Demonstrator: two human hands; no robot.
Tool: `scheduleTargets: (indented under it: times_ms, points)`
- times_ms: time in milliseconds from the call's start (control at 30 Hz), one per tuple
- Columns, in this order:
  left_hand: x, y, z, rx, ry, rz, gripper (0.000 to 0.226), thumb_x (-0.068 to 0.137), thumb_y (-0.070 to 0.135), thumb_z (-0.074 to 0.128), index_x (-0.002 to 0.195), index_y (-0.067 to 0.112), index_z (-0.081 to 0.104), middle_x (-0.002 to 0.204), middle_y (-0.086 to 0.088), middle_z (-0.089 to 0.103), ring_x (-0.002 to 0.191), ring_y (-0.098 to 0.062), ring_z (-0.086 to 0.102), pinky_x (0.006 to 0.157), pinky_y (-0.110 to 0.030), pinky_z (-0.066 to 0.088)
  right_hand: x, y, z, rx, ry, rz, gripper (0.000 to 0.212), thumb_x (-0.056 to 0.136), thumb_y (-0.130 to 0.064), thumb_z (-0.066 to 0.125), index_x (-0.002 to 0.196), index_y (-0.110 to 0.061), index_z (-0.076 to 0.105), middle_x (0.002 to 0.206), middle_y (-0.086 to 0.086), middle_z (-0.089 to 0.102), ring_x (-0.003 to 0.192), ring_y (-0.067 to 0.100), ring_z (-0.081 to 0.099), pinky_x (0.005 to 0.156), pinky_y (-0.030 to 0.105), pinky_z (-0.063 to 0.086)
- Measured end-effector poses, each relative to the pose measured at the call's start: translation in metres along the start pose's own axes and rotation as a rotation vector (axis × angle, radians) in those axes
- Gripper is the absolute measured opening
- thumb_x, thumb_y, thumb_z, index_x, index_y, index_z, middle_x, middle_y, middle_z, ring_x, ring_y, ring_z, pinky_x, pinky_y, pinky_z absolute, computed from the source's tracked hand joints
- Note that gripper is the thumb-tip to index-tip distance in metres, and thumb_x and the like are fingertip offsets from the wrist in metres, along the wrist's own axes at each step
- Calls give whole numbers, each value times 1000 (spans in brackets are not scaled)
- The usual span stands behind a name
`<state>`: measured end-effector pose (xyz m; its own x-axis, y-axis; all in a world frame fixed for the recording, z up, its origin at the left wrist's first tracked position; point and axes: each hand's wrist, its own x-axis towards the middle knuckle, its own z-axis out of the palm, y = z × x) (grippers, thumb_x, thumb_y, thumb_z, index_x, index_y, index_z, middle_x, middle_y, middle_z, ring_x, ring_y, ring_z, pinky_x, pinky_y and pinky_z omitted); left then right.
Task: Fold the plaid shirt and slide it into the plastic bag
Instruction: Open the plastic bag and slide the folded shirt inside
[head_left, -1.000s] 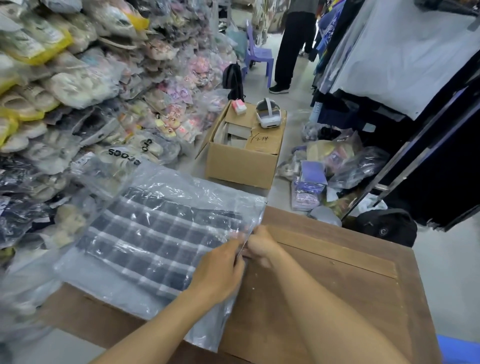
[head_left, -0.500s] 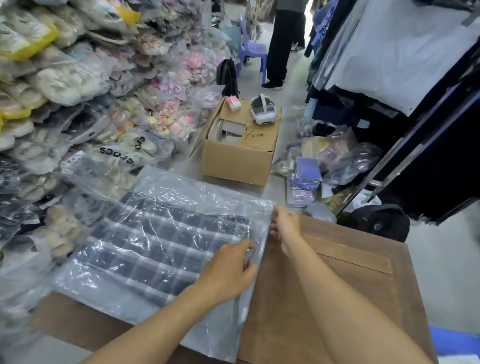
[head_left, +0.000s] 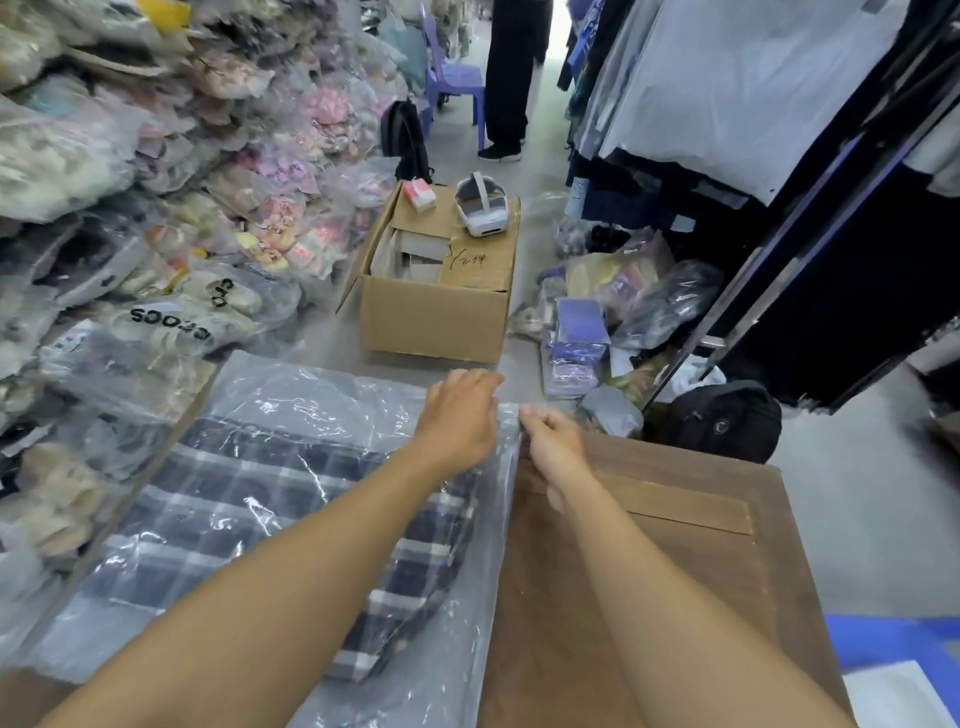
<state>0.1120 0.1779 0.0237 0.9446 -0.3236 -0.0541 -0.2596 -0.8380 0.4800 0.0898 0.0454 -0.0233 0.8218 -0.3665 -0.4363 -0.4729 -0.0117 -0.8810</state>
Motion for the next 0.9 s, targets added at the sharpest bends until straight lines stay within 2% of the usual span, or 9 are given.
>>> scheduleTargets:
  times_ms: [67,167,233,300,367,467,600,800,900]
  points:
    - [16,-4,4,17,-116,-5,28,101,24,45,118,19,67,125,-11,67,121,-35,55,99,-42,40,1,-1,-3,-26,9,-33,28,93,-28,65,67,-19,60,79,8,66,76,20,57,72,32,45]
    - [27,-2,3,-13,-196,-4,22,99,35,53,98,23,72,103,-4,71,107,-28,59,91,-39,42,0,-3,-9,-96,2,-89,30,93,-24,66,64,-19,58,73,2,61,72,16,53,64,29,40]
    - [31,1,1,-107,-219,-25,24,97,32,60,75,25,64,78,6,61,96,-26,58,84,-36,40,-4,-7,-14,-159,-13,-129,31,93,-28,66,66,-16,57,70,1,59,68,15,50,62,30,38]
    - [33,2,0,-177,-209,-32,28,95,28,63,69,26,57,70,14,51,93,-28,62,84,-36,44,-9,-11,-18,-226,-21,-179,30,93,-30,65,69,-13,59,70,4,59,66,16,51,62,32,39]
    - [33,3,3,-199,-170,-23,22,95,27,64,73,21,61,74,13,51,97,-28,62,92,-40,46,-12,-11,-22,-298,-31,-212,28,90,-26,65,65,-14,60,68,2,63,67,17,55,65,33,43]
    - [31,6,7,-178,-105,-32,20,97,28,60,80,18,65,92,2,58,106,-28,57,99,-44,41,-20,-7,-28,-339,-86,-197,27,85,-21,66,58,-17,60,64,0,64,65,16,58,69,35,49]
    - [33,11,12,-156,-35,-51,22,97,30,59,88,14,71,106,-5,64,112,-30,54,101,-41,38,-45,0,-36,-236,-228,-82,18,86,-13,66,69,-7,66,65,5,67,63,18,64,82,49,58]
    - [33,25,9,-234,144,-129,21,100,26,55,85,16,66,101,-2,59,107,-25,52,101,-43,37,-92,24,-65,-420,-545,30,18,92,-9,62,74,-10,64,73,7,71,71,20,70,74,31,57]
    - [38,30,5,-206,201,-157,21,100,27,55,89,16,70,106,-1,64,109,-23,52,105,-42,34,-109,45,-74,-439,-716,187,16,94,-10,61,79,-11,66,72,5,72,69,14,72,70,24,61]
